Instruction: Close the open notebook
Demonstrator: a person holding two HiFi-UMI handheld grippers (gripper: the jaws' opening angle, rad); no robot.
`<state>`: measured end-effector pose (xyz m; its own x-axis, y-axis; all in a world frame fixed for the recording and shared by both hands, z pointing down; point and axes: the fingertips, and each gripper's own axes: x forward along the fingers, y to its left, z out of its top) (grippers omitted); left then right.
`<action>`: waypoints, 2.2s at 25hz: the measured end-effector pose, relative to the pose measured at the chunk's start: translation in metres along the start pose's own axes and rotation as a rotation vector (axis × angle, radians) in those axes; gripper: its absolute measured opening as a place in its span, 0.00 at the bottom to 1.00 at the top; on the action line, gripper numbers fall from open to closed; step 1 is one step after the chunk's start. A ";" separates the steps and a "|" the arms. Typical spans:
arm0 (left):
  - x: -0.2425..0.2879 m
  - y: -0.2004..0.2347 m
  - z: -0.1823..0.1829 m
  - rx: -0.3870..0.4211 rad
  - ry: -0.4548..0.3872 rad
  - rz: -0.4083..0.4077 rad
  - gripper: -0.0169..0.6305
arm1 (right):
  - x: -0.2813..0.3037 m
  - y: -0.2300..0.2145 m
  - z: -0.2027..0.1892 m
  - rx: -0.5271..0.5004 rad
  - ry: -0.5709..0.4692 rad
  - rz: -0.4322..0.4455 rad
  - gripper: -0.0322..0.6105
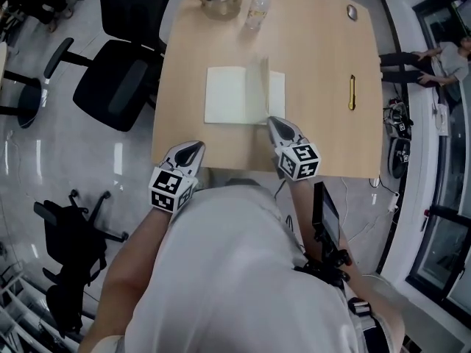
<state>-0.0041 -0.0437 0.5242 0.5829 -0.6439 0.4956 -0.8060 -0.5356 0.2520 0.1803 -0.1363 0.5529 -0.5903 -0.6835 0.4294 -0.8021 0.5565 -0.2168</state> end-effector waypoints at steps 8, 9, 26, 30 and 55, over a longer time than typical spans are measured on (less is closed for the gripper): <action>0.011 -0.003 0.007 0.022 0.014 -0.010 0.04 | -0.010 -0.051 -0.036 0.232 0.017 -0.108 0.08; 0.012 -0.003 0.008 0.023 0.016 -0.009 0.04 | -0.010 -0.056 -0.041 0.267 0.021 -0.120 0.08; 0.004 0.004 0.001 -0.020 0.021 0.036 0.04 | -0.022 -0.108 -0.102 0.271 0.262 -0.391 0.08; -0.002 0.008 -0.006 -0.046 0.011 0.051 0.04 | -0.012 -0.083 -0.061 -0.008 0.233 -0.327 0.08; -0.123 0.044 -0.093 -0.337 -0.118 0.416 0.04 | 0.136 0.131 -0.097 -0.791 0.521 0.357 0.09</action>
<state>-0.1213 0.0629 0.5519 0.2001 -0.8311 0.5189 -0.9480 -0.0305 0.3167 0.0042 -0.1102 0.6680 -0.5189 -0.2297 0.8234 -0.1845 0.9706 0.1545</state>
